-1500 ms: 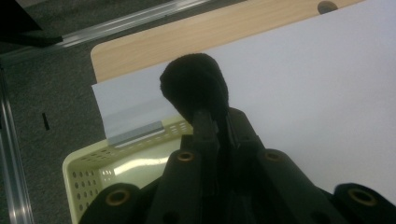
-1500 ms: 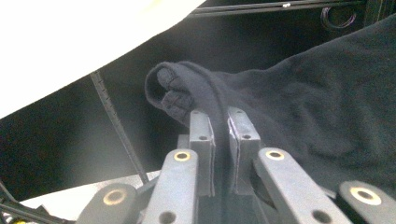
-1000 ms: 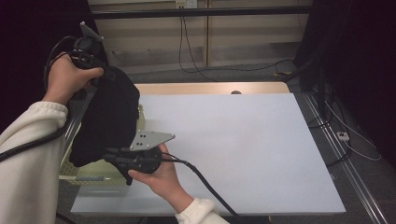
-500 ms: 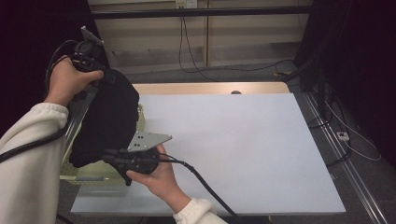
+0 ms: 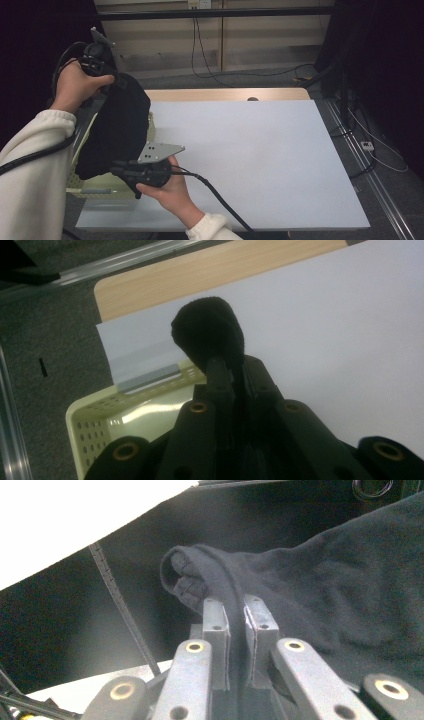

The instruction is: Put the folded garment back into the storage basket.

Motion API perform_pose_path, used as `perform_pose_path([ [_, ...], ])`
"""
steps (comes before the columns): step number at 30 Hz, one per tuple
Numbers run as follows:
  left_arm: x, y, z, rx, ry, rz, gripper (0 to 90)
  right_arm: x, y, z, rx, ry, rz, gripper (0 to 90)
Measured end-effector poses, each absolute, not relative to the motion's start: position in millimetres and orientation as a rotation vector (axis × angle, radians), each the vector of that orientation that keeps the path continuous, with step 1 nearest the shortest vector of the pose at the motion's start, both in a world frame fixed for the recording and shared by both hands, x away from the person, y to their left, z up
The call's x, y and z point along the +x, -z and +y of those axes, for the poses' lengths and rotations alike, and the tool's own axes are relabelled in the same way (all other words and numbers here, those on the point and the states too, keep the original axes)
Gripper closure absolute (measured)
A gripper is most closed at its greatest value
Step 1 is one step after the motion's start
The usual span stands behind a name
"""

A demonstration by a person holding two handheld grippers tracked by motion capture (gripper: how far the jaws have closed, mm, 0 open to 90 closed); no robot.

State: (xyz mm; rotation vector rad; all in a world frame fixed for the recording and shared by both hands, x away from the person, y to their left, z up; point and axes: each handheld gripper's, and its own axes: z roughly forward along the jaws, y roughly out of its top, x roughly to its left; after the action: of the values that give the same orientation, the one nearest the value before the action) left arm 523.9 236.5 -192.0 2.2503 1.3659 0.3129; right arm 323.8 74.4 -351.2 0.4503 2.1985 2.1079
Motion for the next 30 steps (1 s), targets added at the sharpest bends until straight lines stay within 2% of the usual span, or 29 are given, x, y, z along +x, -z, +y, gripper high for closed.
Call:
perform_pose_path([
  [6,526.3,197.4,232.4,2.255,-0.310,1.361,84.1,325.4,353.2,73.5,0.462,-2.101,2.200,82.8],
  [30,533.7,224.0,255.6,2.248,-0.295,1.418,84.0,332.8,370.7,85.7,0.495,-2.089,2.239,82.7],
])
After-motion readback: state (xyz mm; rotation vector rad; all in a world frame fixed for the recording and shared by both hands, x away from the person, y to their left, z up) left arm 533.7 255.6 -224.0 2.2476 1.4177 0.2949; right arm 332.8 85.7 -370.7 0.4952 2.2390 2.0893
